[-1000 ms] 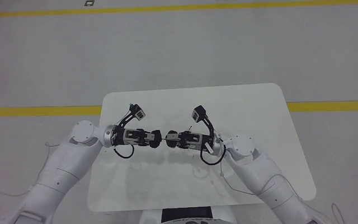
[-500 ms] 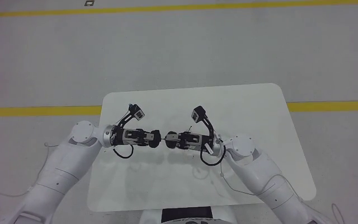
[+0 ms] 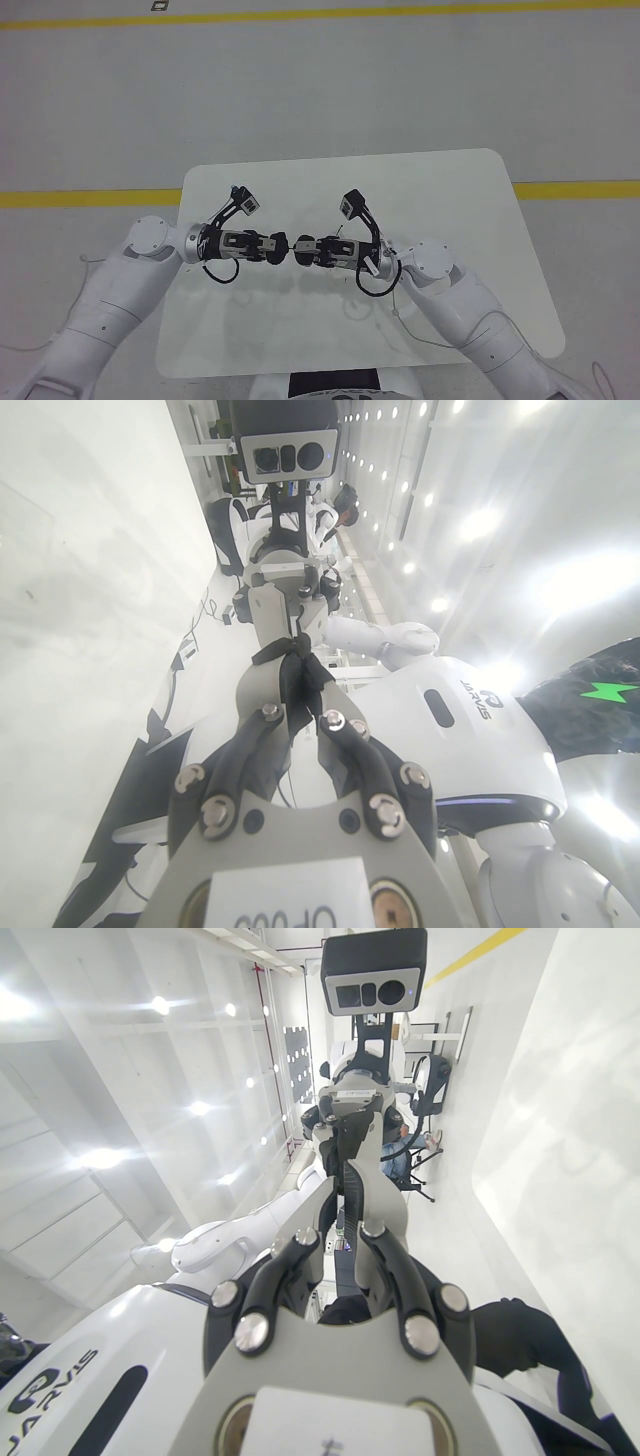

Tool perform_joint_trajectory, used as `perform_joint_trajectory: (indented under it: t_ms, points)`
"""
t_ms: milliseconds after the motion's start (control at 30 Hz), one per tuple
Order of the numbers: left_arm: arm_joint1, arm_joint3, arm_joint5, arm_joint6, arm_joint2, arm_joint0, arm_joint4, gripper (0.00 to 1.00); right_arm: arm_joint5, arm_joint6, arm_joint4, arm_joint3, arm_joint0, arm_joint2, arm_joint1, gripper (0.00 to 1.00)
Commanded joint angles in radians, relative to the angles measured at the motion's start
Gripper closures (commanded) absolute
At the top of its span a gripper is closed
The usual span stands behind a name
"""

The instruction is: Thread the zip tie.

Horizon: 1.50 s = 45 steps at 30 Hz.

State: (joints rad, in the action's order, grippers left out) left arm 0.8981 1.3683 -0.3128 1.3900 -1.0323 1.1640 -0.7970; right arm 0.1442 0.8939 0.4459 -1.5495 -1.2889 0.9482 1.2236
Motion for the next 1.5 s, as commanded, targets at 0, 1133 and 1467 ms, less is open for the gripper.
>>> perform_joint_trajectory:
  t_ms: [0,1133,1467]
  points:
    - [0.0,0.0,0.0,0.0,0.001,0.0,0.0,1.0,-0.001,-0.001,-0.001,0.0,0.0,-0.001,0.0,1.0]
    - [0.0,-0.002,0.0,0.0,0.011,-0.007,-0.003,0.96,0.0,-0.005,0.0,0.008,0.006,-0.009,0.0,1.0]
    - [0.0,-0.003,0.002,0.0,0.017,-0.012,-0.003,0.93,0.0,-0.007,0.0,0.006,0.006,-0.008,-0.001,1.0]
